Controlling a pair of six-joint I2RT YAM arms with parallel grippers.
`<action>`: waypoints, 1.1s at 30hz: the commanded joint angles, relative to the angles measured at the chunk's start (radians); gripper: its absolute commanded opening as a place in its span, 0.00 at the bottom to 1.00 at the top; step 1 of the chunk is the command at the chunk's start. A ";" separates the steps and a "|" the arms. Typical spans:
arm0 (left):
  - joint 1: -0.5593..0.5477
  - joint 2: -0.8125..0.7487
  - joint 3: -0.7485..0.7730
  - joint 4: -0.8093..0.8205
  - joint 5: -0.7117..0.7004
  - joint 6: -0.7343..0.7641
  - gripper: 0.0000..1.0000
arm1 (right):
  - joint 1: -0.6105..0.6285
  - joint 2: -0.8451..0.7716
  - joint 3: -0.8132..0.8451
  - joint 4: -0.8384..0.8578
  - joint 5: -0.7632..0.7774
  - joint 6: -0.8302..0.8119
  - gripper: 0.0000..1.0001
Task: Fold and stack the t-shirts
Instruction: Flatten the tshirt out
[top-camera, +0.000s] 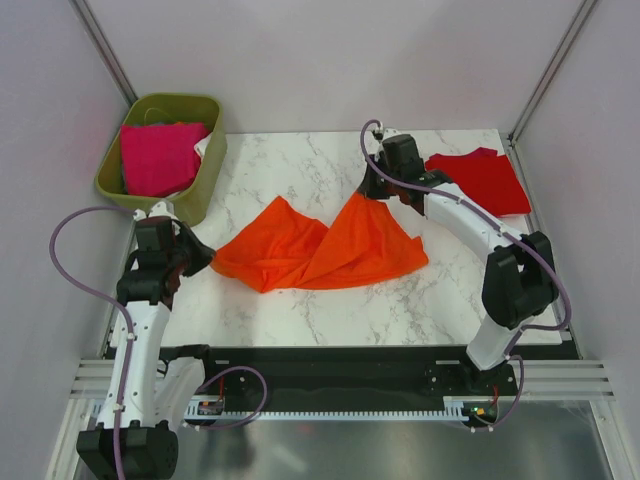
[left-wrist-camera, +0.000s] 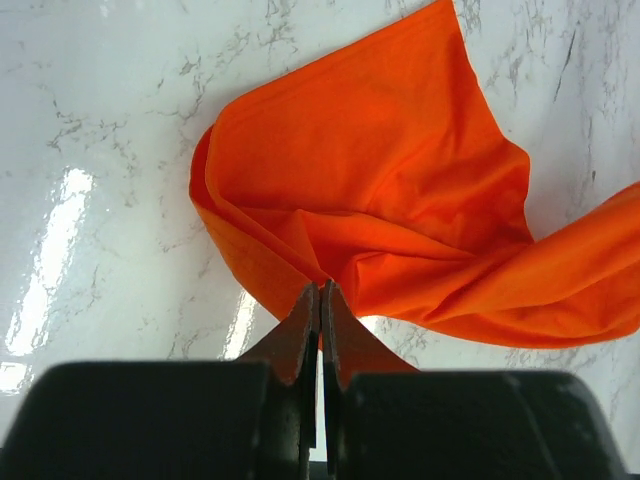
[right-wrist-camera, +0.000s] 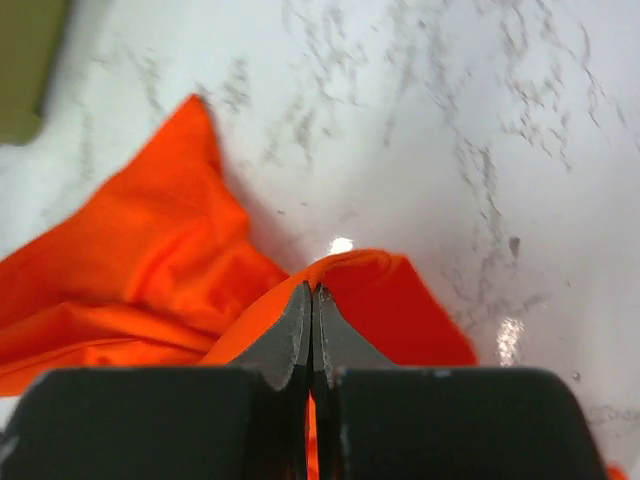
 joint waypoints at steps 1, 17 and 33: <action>0.006 -0.035 0.037 -0.003 -0.068 0.009 0.02 | 0.000 -0.077 0.085 0.030 -0.145 0.009 0.00; 0.007 -0.108 0.040 -0.040 -0.193 -0.040 0.02 | -0.006 -1.257 -1.004 0.084 0.183 0.205 0.78; 0.007 -0.108 0.031 -0.028 -0.162 -0.032 0.02 | 0.002 -0.489 -0.675 0.133 0.143 0.066 0.55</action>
